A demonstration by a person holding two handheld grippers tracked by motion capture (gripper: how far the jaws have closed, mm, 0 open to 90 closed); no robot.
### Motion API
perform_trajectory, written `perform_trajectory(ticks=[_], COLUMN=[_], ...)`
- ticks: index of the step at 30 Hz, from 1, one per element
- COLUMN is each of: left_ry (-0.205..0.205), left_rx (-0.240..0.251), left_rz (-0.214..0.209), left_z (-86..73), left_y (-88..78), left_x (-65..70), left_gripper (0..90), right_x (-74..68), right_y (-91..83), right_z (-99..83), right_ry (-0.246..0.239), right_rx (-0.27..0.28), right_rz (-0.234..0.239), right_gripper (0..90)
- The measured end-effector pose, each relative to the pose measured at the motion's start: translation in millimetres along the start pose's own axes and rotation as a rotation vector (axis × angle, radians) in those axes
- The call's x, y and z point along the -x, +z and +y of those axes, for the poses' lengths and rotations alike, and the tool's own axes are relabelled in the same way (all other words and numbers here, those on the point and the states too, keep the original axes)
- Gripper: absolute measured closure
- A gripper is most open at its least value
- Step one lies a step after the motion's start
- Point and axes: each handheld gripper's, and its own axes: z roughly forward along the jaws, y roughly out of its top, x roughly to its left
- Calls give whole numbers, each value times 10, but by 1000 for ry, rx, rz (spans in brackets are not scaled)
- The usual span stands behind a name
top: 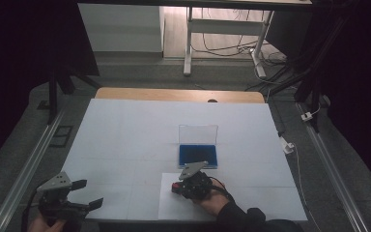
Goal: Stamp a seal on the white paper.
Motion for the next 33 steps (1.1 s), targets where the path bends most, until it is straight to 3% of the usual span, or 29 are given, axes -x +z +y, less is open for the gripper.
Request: perform_trajectory(ticks=[7,12,16,21,33], left_ry=[1,0,2,-1,-2], left_rx=[-6,-5,-6,-4,3], left_rz=[4,1,-1,-1,-13], left_z=[8,11,13,12,12], left_y=[9,11,14,10,9], left_x=[4,1,1,-4,-19], left_gripper=[46,46,46,46,47], right_x=[-99,3,-63,-24,-1], right_y=[2,3,6,2,-9], right_z=[19,-25,-4,-15,13], right_ry=[-63,24,-48,-11,10], right_rx=[-17,26,10,18,2], right_rz=[-65,3,-40,-16,-2], right_gripper=[808,808,807,806,801])
